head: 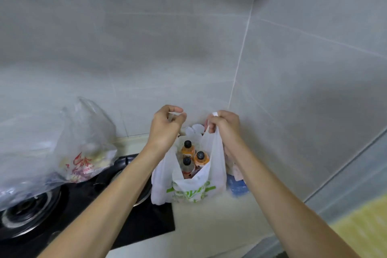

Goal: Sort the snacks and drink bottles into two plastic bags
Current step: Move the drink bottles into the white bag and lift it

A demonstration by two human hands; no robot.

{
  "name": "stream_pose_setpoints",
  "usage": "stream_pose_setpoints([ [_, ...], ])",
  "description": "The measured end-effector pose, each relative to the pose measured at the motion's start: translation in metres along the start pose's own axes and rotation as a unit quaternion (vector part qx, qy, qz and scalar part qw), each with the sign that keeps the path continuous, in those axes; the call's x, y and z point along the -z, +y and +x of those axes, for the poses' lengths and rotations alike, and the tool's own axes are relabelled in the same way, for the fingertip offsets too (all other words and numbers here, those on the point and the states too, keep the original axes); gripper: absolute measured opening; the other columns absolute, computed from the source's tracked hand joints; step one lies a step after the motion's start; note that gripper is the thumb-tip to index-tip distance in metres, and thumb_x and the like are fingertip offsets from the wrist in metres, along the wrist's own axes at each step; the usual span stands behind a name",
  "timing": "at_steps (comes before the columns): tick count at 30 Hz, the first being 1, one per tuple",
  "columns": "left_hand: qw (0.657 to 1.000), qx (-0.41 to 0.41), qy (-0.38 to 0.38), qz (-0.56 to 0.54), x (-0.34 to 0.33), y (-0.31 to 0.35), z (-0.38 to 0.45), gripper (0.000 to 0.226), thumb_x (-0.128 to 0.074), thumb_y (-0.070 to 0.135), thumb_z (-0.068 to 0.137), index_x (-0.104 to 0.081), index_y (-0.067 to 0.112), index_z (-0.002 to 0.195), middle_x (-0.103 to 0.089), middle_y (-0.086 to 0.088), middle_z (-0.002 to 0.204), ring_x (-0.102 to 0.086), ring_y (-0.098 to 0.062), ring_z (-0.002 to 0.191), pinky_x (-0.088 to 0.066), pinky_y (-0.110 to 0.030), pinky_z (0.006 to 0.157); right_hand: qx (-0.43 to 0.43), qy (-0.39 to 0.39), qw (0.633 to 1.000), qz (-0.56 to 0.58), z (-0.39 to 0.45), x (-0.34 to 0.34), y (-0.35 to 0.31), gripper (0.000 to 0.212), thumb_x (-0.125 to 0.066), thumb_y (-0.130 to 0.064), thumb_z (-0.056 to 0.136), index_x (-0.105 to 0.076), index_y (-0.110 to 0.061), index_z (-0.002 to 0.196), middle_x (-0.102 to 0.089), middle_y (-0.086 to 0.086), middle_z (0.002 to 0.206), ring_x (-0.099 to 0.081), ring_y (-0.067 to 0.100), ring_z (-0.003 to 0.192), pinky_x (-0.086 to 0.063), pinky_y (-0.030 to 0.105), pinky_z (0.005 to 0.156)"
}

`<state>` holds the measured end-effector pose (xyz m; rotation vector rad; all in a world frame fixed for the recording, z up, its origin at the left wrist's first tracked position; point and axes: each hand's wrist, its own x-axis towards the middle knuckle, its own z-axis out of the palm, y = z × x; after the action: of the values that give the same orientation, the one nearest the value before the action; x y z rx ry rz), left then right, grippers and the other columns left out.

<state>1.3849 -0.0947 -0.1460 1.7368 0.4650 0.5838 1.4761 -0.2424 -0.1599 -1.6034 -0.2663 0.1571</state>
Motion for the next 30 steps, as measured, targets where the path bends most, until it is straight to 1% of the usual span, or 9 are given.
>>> stream_pose_setpoints([
  [3,1.0,0.001,0.019,0.009,-0.01,-0.006,0.019,0.012,-0.065,0.014,0.098,-0.066,0.012,0.109,-0.048,0.02,0.046,-0.046,0.0,0.045,-0.038,-0.012,0.052,0.0,-0.03,1.0,-0.008,0.025,0.004,0.002,0.016,-0.06,0.004,0.087,-0.061,0.01,0.072,-0.054,0.017,0.063,-0.054,0.012,0.051,-0.044,0.016,0.053],
  [7,0.999,0.009,0.047,0.01,-0.013,-0.016,0.038,0.01,-0.064,0.014,0.098,-0.067,0.013,0.107,-0.046,0.021,0.047,-0.043,-0.001,0.05,-0.041,-0.024,0.064,0.006,-0.06,0.998,-0.029,0.053,0.003,0.009,0.018,-0.061,0.004,0.088,-0.059,0.016,0.074,-0.056,0.017,0.063,-0.052,0.013,0.05,-0.044,0.015,0.051],
  [13,0.998,0.013,0.044,0.034,-0.012,-0.035,0.047,0.01,-0.063,0.015,0.099,-0.069,0.014,0.107,-0.042,0.02,0.049,-0.043,-0.002,0.057,-0.045,-0.03,0.082,-0.002,-0.112,0.992,-0.063,0.075,0.007,0.024,0.02,-0.059,0.006,0.084,-0.061,-0.001,0.065,-0.059,0.008,0.057,-0.055,0.013,0.051,-0.045,0.018,0.053],
  [17,0.998,0.005,0.025,0.062,-0.016,-0.038,0.048,0.012,-0.064,0.016,0.097,-0.071,0.016,0.107,-0.051,0.02,0.059,-0.048,-0.008,0.063,-0.043,-0.027,0.073,0.012,-0.135,0.988,-0.071,0.079,0.005,0.033,0.019,-0.059,0.005,0.089,-0.062,-0.001,0.071,-0.058,0.009,0.057,-0.055,0.016,0.052,-0.047,0.02,0.054],
  [21,0.996,0.013,0.029,0.087,-0.019,-0.041,0.05,0.013,-0.064,0.016,0.097,-0.072,0.017,0.107,-0.059,0.009,0.077,-0.052,-0.009,0.065,-0.042,-0.024,0.067,0.018,-0.152,0.982,-0.11,0.08,0.003,0.042,0.018,-0.057,0.001,0.094,-0.063,0.003,0.077,-0.063,0.002,0.058,-0.059,0.014,0.056,-0.051,0.023,0.059],
  [24,0.995,0.018,0.024,0.096,-0.017,-0.044,0.051,0.014,-0.063,0.018,0.097,-0.071,0.02,0.107,-0.063,0.005,0.086,-0.058,-0.018,0.071,-0.05,-0.031,0.07,0.03,-0.155,0.976,-0.153,0.075,0.003,0.044,0.025,-0.057,0.0,0.092,-0.063,-0.004,0.067,-0.065,-0.002,0.058,-0.059,0.006,0.055,-0.045,0.012,0.057],
  [26,0.995,0.022,0.015,0.099,-0.015,-0.046,0.05,0.014,-0.063,0.018,0.097,-0.071,0.02,0.109,-0.064,0.003,0.09,-0.064,-0.027,0.079,-0.055,-0.039,0.08,0.034,-0.15,0.974,-0.169,0.073,0.002,0.048,0.026,-0.059,-0.002,0.092,-0.063,-0.004,0.066,-0.068,0.002,0.061,-0.058,0.002,0.053,-0.041,0.008,0.055],
  [28,0.995,0.023,0.01,0.097,-0.014,-0.049,0.048,0.015,-0.063,0.018,0.097,-0.071,0.018,0.11,-0.063,0.004,0.089,-0.066,-0.03,0.087,-0.056,-0.04,0.085,0.04,-0.144,0.973,-0.177,0.073,0.002,0.051,0.022,-0.062,-0.006,0.092,-0.064,0.0,0.071,-0.07,0.006,0.064,-0.058,0.003,0.054,-0.041,0.009,0.056],
  [30,0.995,0.03,0.009,0.093,-0.013,-0.053,0.045,0.014,-0.063,0.017,0.097,-0.07,0.019,0.109,-0.062,0.004,0.087,-0.066,-0.03,0.089,-0.054,-0.035,0.083,0.044,-0.142,0.972,-0.182,0.074,0.0,0.055,0.017,-0.064,-0.007,0.093,-0.064,0.0,0.077,-0.07,0.005,0.065,-0.059,0.005,0.057,-0.042,0.011,0.058],
])
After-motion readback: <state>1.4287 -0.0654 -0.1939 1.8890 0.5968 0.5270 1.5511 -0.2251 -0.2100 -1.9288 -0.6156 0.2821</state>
